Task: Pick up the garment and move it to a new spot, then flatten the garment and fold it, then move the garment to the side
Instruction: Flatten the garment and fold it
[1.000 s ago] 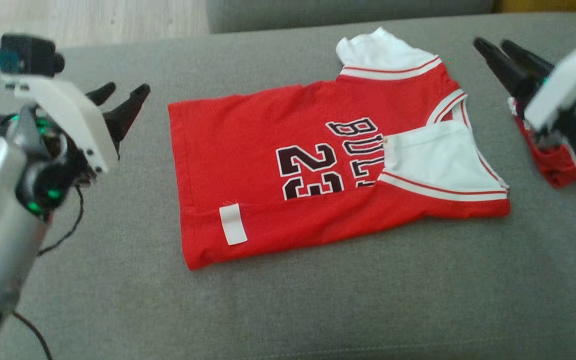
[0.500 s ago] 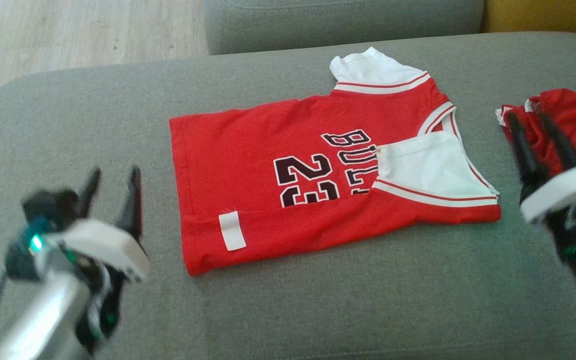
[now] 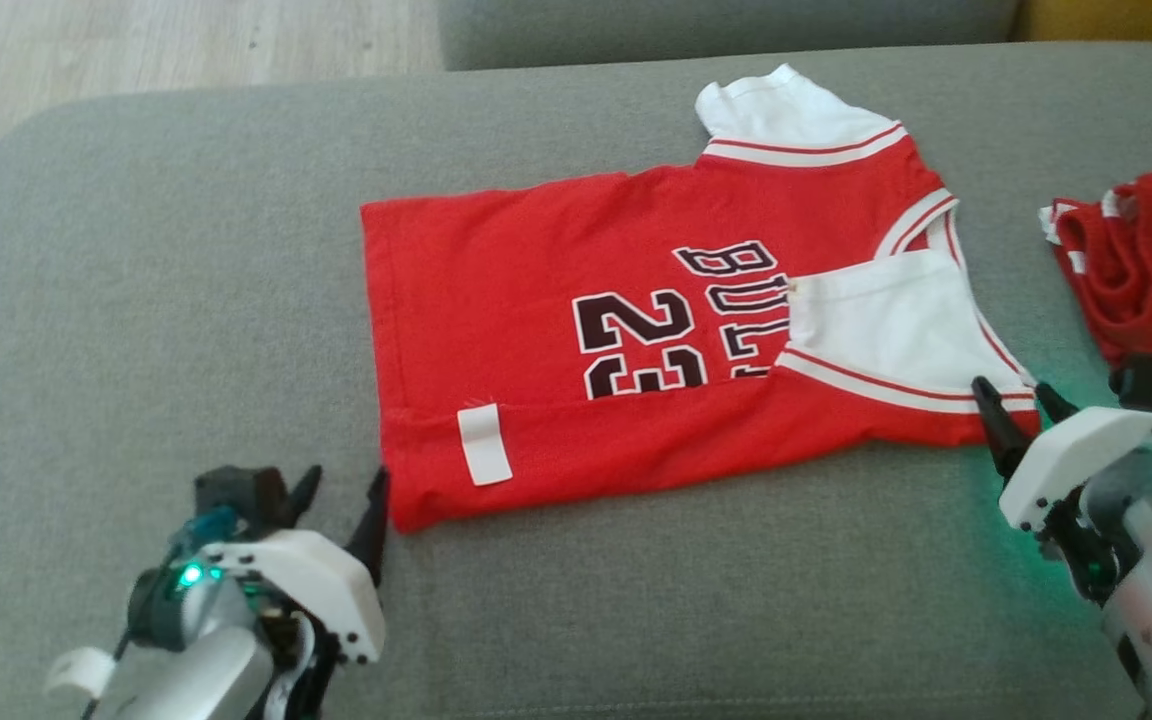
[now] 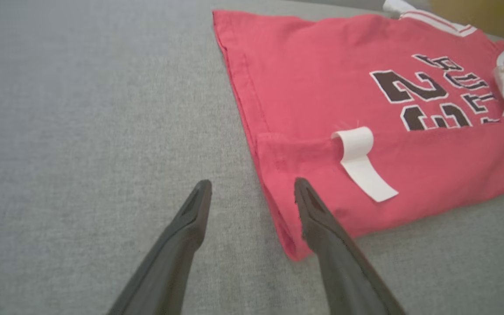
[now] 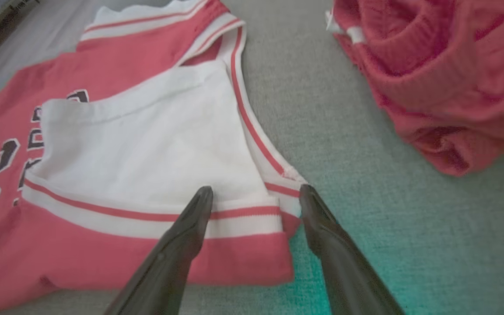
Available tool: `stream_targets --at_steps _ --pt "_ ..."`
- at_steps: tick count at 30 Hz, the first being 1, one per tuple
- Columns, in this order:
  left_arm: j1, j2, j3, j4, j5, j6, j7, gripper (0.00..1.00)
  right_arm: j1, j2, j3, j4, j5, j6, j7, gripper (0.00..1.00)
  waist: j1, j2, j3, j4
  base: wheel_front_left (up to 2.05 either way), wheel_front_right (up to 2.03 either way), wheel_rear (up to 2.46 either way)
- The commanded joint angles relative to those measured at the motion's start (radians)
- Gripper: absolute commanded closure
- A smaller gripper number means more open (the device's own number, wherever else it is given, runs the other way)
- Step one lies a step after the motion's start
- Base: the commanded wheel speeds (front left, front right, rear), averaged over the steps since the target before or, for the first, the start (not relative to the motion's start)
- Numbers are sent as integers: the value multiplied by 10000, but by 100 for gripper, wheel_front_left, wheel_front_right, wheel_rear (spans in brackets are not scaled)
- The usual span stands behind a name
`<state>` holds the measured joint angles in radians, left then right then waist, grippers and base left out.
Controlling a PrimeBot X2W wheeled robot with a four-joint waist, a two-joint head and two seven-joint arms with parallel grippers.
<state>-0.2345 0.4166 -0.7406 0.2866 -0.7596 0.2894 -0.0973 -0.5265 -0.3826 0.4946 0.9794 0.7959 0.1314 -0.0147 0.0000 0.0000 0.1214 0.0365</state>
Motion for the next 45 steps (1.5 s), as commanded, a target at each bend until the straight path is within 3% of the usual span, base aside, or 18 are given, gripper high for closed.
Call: stream_targets --at_steps 1,10,15,25,26,27,28,29,30,31,38,45 --pt "-642 161 292 -124 23 -44 55 0 -273 -18 -15 -8 -153 -7 41 0 0 0 90 83 0 0 0" --pt "-998 -388 2 538 -375 -465 718 0 -732 515 -825 1416 -796 -7 498 0 0 0 345 144 0 0 0" --pt "-902 -431 226 132 -618 -320 672 0 -810 794 -1089 1562 -969 -7 482 0 0 0 380 55 0 0 0" --pt "-655 -400 58 165 -1235 -343 1842 0 -608 1160 -1264 1618 -1001 -7 1560 0 0 0 446 -30 0 0 0" --pt "-679 -389 24 199 -1223 -342 1902 2 -586 1200 -1255 1625 -979 -7 1804 0 0 0 455 -36 0 0 0" --pt "-702 -390 -13 225 -1229 -367 1969 23 -563 1235 -1223 1602 -979 -7 2018 0 0 0 454 -35 0 0 0" --pt "-719 -406 -38 247 -1249 -399 2017 51 -538 1269 -1210 1538 -961 -7 2172 12 0 0 442 -32 0 0 0" --pt "-735 -422 -57 266 -1261 -427 2039 86 -503 1303 -1200 1433 -931 -7 2287 40 0 0 419 -34 0 0 0" --pt "-742 -431 -72 289 -1269 -454 2046 100 -457 1318 -1184 1313 -914 -7 2367 65 0 0 380 -42 0 0 0" --pt "-750 -426 -97 313 -1251 -485 2033 100 -400 1315 -1167 1174 -910 -7 2392 99 0 0 323 -50 0 0 0" --pt "-670 -207 -52 308 -1180 -555 1784 100 -33 944 -1453 423 -1031 -7 2006 100 0 0 -270 -140 0 0 0" --pt "-458 783 -251 -411 -1215 -801 2619 100 828 446 -1476 -721 -967 -7 3581 100 0 0 -756 -269 0 0 0"
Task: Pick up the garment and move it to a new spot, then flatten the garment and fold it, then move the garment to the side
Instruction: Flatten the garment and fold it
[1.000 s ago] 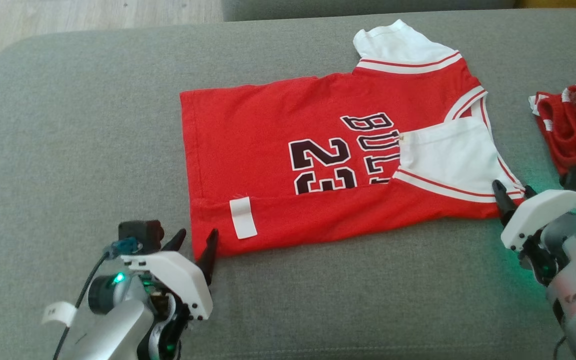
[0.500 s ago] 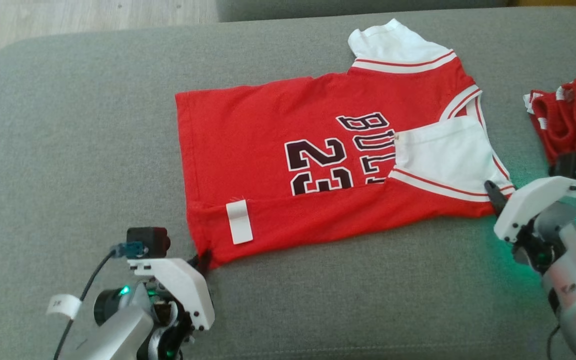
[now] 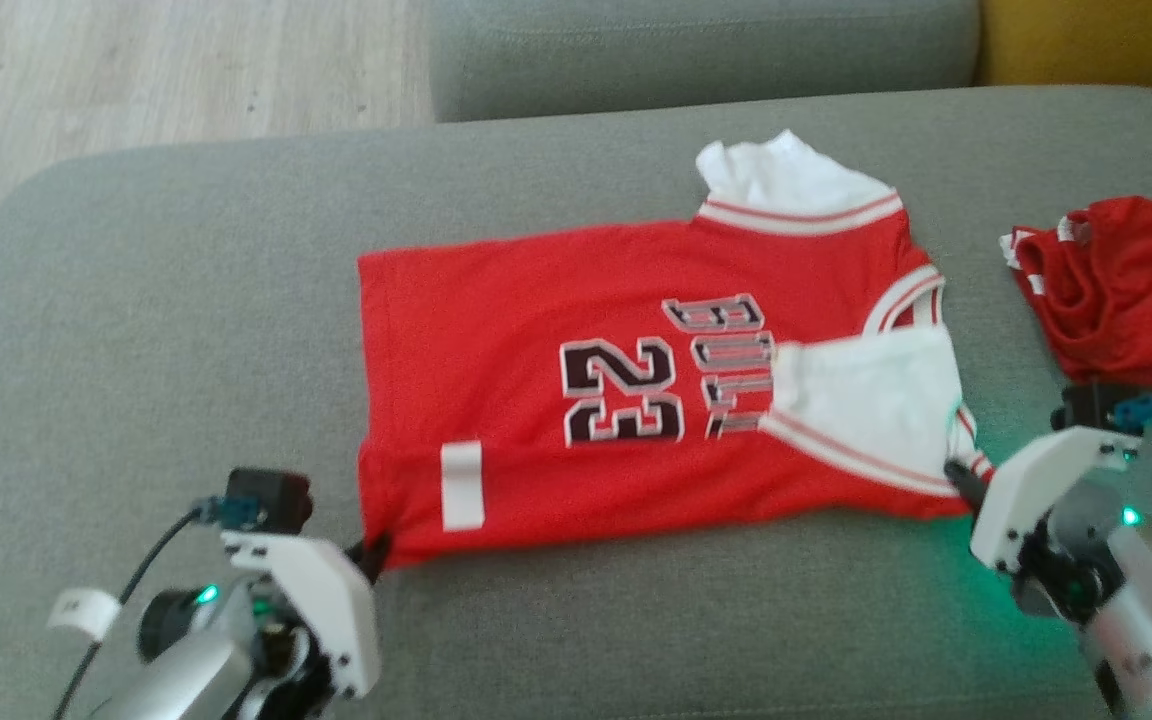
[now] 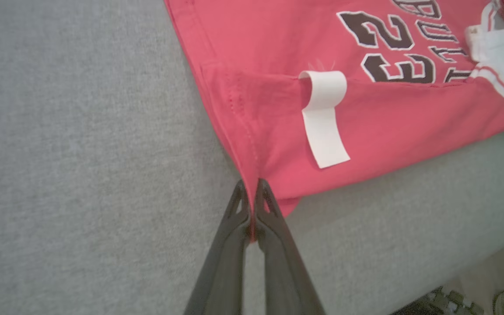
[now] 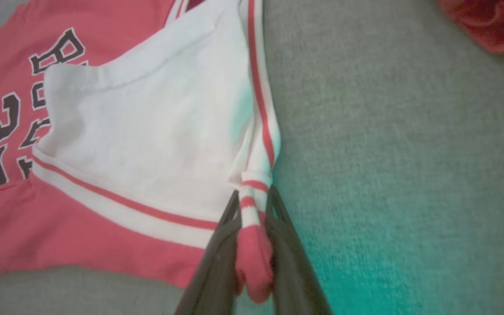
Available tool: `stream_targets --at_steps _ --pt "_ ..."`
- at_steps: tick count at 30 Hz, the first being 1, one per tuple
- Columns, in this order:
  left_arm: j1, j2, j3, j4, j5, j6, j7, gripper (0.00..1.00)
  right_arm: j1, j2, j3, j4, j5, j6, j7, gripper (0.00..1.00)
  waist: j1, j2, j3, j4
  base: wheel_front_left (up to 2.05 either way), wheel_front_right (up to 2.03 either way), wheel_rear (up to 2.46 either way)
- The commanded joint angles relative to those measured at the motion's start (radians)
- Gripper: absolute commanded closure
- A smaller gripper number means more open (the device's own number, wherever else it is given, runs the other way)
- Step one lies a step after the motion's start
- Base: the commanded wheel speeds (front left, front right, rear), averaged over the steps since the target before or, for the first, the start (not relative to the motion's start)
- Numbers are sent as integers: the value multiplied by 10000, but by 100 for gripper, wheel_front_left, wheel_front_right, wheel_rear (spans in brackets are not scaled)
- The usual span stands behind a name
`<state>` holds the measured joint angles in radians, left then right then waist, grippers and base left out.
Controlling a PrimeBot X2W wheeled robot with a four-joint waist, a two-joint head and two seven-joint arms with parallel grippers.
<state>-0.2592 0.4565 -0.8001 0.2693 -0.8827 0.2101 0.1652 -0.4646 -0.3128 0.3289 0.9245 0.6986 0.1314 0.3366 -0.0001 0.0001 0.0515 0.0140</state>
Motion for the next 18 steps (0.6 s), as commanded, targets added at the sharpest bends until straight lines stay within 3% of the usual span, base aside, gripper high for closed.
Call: stream_targets --at_steps 1,7,13,14,15,16,18 --pt "-157 569 288 -385 10 -56 171 100 430 -361 182 -498 67 -7 381 100 1 -1 -97 -75 0 0 0" --pt "470 1468 165 -1496 -243 74 1021 100 1946 -1050 -414 -2752 114 -7 1762 100 1 -1 -135 -307 0 0 0" --pt "1068 2003 106 -2474 -547 421 1644 100 3579 -787 -1670 -4894 -356 -7 2952 100 1 -1 -19 -403 0 0 0" --pt "1155 2002 147 -2680 -628 547 1679 100 3993 -494 -2124 -5558 -595 -7 3260 78 1 -1 14 -408 0 0 0" --pt "1173 1999 153 -2749 -649 579 1694 51 4155 -340 -2320 -5892 -736 -7 3388 48 1 -1 32 -408 0 0 0" --pt "1174 2008 141 -2800 -661 583 1734 1 4272 -181 -2525 -6228 -873 -7 3456 0 1 -1 50 -407 0 0 0" --pt "1057 2055 179 -2895 -622 595 1756 0 4395 74 -2883 -6864 -1125 -7 3547 0 1 -1 111 -387 0 0 0"
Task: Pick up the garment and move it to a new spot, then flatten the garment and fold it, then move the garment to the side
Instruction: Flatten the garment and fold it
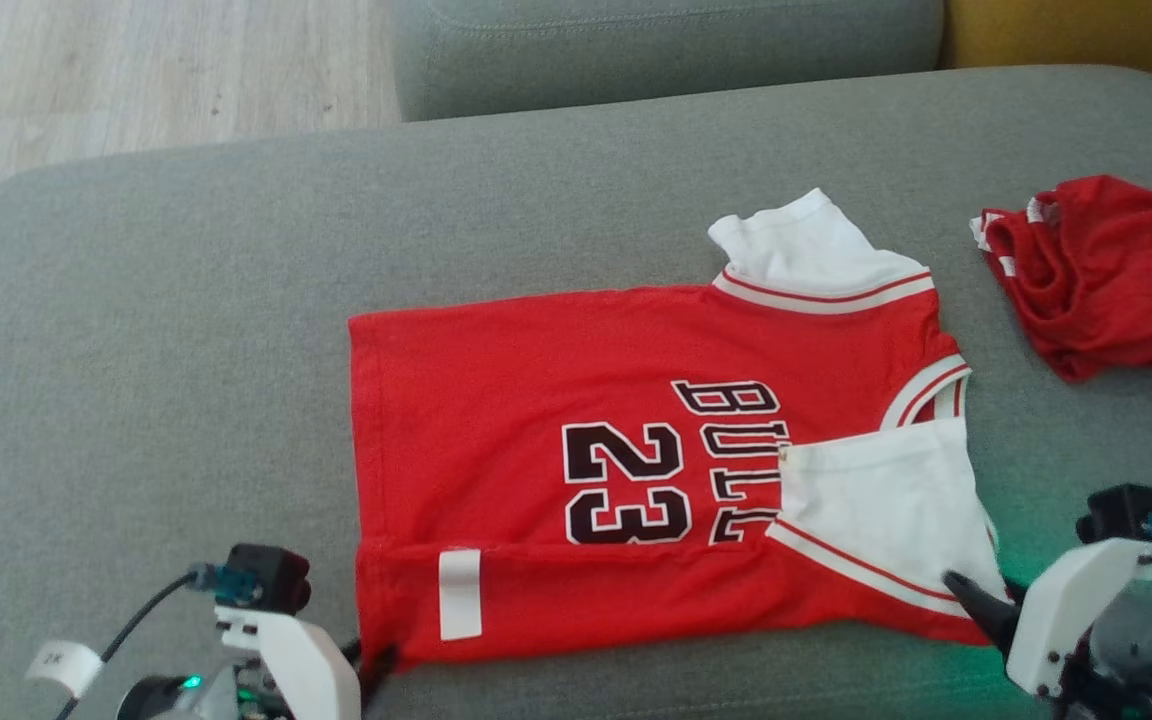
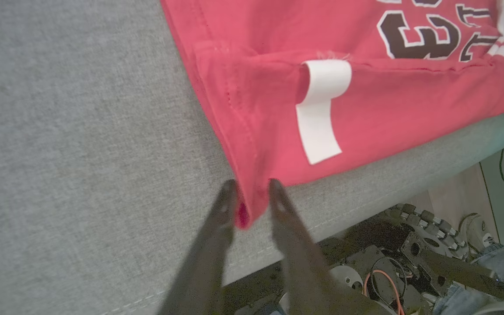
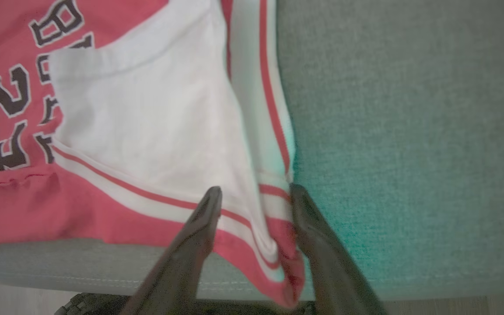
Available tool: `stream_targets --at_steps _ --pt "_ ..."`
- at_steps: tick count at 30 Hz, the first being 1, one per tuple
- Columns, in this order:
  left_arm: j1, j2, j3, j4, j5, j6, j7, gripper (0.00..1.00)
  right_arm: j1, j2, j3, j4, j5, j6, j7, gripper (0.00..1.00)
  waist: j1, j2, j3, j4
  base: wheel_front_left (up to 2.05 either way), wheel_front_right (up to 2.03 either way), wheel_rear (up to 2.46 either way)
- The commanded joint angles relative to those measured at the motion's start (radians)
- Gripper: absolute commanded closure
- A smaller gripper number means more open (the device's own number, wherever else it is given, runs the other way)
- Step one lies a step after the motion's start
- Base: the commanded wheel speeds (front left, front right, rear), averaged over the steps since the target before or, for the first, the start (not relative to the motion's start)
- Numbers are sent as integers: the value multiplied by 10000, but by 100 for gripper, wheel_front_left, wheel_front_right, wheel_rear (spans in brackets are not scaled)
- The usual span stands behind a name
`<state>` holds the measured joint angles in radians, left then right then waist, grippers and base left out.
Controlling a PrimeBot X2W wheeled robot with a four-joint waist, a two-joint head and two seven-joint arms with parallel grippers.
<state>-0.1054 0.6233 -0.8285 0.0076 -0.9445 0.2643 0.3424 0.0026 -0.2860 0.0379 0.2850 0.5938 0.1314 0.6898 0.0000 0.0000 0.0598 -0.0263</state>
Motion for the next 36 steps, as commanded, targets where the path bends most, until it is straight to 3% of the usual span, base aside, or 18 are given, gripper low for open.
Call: stream_targets --at_steps 1,7,13,20,23,29,36 --pt "-620 444 506 -334 55 43 -6 0 -280 -96 -126 -805 -199 -7 11 0 0 0 64 37 0 0 0" --pt "-2046 886 978 -619 459 -172 159 0 -1070 261 -942 -2204 -728 -7 -601 0 0 0 493 195 0 0 0" --pt "-4560 816 1162 257 557 -1326 1065 0 -3353 442 -1077 -2101 -1270 -7 -1622 0 0 0 1529 409 0 0 0" --pt "-7174 -327 698 2651 249 -3011 2455 0 -6376 -161 -284 568 -1479 -7 -1964 0 0 0 2695 738 0 0 0" --pt "-8022 -704 457 3566 284 -3446 2858 0 -7601 -463 267 1977 -1404 -7 -2102 0 0 0 3061 859 0 0 0" --pt "-9220 -1363 129 4738 401 -3796 2954 0 -9290 -885 1393 4271 -1055 -7 -2298 0 0 0 3617 1185 0 0 0" --pt "-9941 -1789 -137 5706 259 -3926 2674 0 -10332 -1085 2544 5746 -490 -7 -2465 0 0 0 3988 1302 0 0 0"
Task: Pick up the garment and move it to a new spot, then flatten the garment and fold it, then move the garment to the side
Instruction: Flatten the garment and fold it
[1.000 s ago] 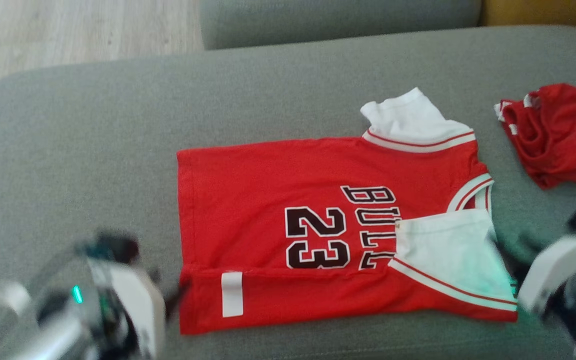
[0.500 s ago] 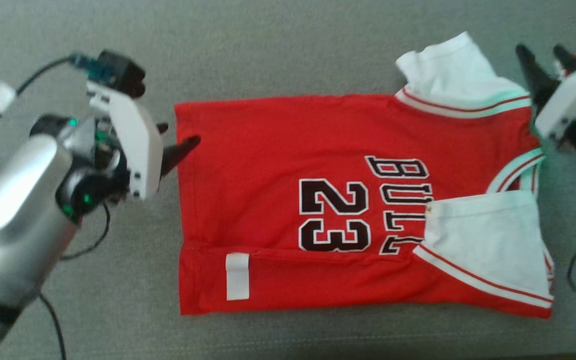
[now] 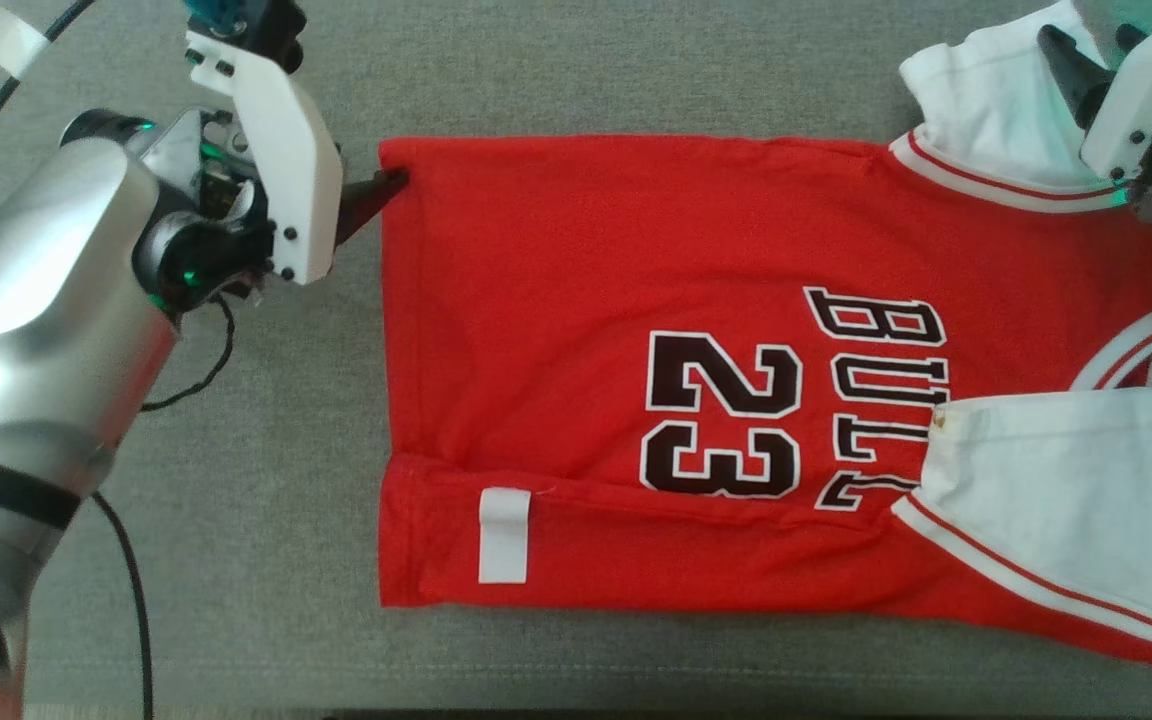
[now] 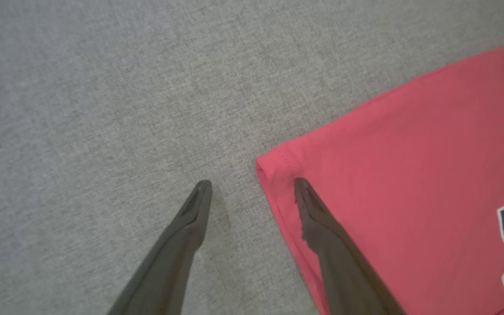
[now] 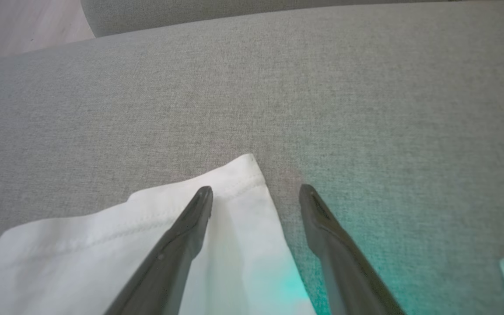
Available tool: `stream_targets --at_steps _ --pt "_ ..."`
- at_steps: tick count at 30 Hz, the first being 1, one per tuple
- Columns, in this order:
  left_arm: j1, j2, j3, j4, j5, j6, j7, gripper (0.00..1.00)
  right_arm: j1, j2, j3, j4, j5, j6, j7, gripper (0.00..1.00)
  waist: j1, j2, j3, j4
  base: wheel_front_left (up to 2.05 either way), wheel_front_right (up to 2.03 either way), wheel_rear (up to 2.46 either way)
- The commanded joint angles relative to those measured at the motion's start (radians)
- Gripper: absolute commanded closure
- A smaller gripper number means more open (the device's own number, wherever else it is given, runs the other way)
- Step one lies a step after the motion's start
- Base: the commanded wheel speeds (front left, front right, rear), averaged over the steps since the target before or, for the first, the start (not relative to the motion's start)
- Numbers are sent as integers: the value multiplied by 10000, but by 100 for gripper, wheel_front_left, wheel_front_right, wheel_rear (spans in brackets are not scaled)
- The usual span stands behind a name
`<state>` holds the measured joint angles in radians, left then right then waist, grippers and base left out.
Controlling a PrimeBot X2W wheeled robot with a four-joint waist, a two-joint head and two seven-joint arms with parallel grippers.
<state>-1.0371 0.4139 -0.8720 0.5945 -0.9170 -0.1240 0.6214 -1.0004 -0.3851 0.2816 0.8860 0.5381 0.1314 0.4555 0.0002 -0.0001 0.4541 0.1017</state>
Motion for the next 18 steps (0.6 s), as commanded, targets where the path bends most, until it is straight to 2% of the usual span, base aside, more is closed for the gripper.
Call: stream_targets --at_steps 1,5,11,12,14,15,16,17,18 --pt "-680 260 268 -68 -72 -50 -155 0 -392 -98 248 -117 136 -7 -156 0 -2 1 69 25 0 0 0" --pt "-852 140 -10 84 -302 -62 -191 0 -723 -110 736 382 454 -7 -270 0 -2 1 161 39 0 0 0" --pt "-991 127 -402 84 -684 -64 -267 0 -825 -38 1565 677 1055 -7 280 0 -2 1 205 29 0 0 0" --pt "-1019 148 -482 88 -751 -65 -280 0 -839 -61 1715 675 1199 -7 389 11 -2 1 207 19 0 0 0" --pt "-1088 218 -671 121 -818 -65 -308 0 -876 -130 1987 681 1474 -7 579 75 -2 1 205 -14 0 0 0" --pt "-1120 248 -750 153 -853 -65 -352 0 -900 -174 2110 675 1590 -7 609 100 -2 1 199 -34 0 0 0" --pt "-1128 259 -823 196 -930 -65 -357 0 -922 -213 2229 674 1683 -7 615 100 -2 1 181 -59 0 0 0" --pt "-1133 266 -890 236 -1008 -65 -365 12 -950 -247 2343 651 1747 -7 541 100 -2 1 153 -84 0 0 0" --pt "-1153 276 -964 257 -1055 -66 -406 49 -992 -295 2422 636 1813 -7 392 100 -2 1 125 -108 0 0 0"
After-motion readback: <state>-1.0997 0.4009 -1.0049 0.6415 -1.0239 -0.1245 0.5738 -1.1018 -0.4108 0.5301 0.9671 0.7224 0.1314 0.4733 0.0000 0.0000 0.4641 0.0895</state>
